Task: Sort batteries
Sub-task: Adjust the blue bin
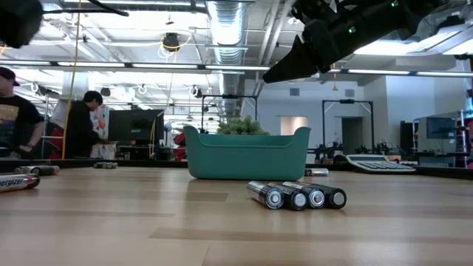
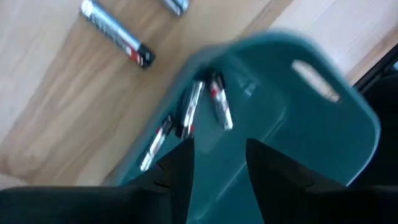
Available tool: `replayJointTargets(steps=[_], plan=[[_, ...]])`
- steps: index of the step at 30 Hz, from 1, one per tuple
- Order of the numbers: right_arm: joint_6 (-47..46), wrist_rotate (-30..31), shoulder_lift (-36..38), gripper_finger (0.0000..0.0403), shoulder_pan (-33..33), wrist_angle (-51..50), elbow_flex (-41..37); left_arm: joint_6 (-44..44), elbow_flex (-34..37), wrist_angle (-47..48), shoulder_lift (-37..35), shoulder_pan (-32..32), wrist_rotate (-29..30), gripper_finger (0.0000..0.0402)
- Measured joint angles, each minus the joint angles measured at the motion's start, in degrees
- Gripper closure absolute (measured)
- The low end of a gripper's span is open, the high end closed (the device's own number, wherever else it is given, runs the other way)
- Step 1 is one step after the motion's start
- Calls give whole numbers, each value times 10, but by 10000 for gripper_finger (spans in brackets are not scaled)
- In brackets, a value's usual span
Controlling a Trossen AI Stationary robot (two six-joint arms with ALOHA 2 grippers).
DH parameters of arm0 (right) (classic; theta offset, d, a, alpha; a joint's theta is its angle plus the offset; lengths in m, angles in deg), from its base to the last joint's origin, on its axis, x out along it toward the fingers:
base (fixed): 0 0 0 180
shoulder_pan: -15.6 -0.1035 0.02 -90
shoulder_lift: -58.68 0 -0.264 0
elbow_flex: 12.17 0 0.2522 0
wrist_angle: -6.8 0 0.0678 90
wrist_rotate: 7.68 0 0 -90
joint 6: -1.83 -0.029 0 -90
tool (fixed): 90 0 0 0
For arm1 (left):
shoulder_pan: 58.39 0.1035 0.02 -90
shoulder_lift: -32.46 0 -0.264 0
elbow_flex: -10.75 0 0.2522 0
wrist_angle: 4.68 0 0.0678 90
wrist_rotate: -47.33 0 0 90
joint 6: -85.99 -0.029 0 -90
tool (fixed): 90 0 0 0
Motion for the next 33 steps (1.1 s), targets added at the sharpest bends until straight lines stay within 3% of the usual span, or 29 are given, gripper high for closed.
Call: replayJointTargets(steps=[10, 19, 28, 33], plan=[[0, 0, 0, 210, 0, 1, 0, -20, -1, 5, -13, -13, 34, 263], [0, 0, 0, 210, 0, 4, 0, -131, -32, 59, -50, 36, 176, 298], [0, 0, 0, 210, 0, 3, 0, -239, -32, -2, 5, 112, 149, 393], [0, 0, 0, 210, 0, 3, 0, -236, -32, -35, 36, 116, 94, 397]])
